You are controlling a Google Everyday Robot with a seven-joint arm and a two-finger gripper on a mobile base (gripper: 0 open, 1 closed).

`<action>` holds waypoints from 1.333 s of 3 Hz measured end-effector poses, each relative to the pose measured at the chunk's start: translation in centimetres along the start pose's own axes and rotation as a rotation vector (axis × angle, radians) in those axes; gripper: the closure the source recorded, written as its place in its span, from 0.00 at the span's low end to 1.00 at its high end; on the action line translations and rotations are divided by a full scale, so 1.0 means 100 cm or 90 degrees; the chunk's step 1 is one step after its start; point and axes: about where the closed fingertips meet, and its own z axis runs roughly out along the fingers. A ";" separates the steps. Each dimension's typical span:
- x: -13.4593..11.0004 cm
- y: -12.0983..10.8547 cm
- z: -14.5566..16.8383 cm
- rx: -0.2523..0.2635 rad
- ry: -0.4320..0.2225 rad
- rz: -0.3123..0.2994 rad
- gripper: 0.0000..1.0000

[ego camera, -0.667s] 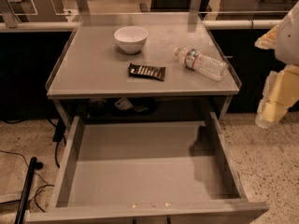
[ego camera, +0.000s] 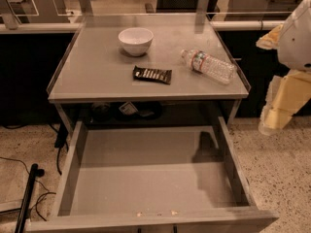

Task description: Place rxbar chocolate into top drawer

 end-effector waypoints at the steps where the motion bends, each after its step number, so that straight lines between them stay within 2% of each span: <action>1: -0.028 0.008 0.003 0.009 -0.031 -0.046 0.00; 2: -0.075 0.019 0.010 0.016 -0.090 -0.119 0.00; 3: -0.118 0.009 0.019 0.033 -0.131 -0.168 0.00; 4: -0.141 -0.020 0.033 0.040 -0.144 -0.173 0.00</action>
Offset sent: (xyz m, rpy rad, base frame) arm 0.0016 0.1396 -0.0061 0.1377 -0.1333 0.3840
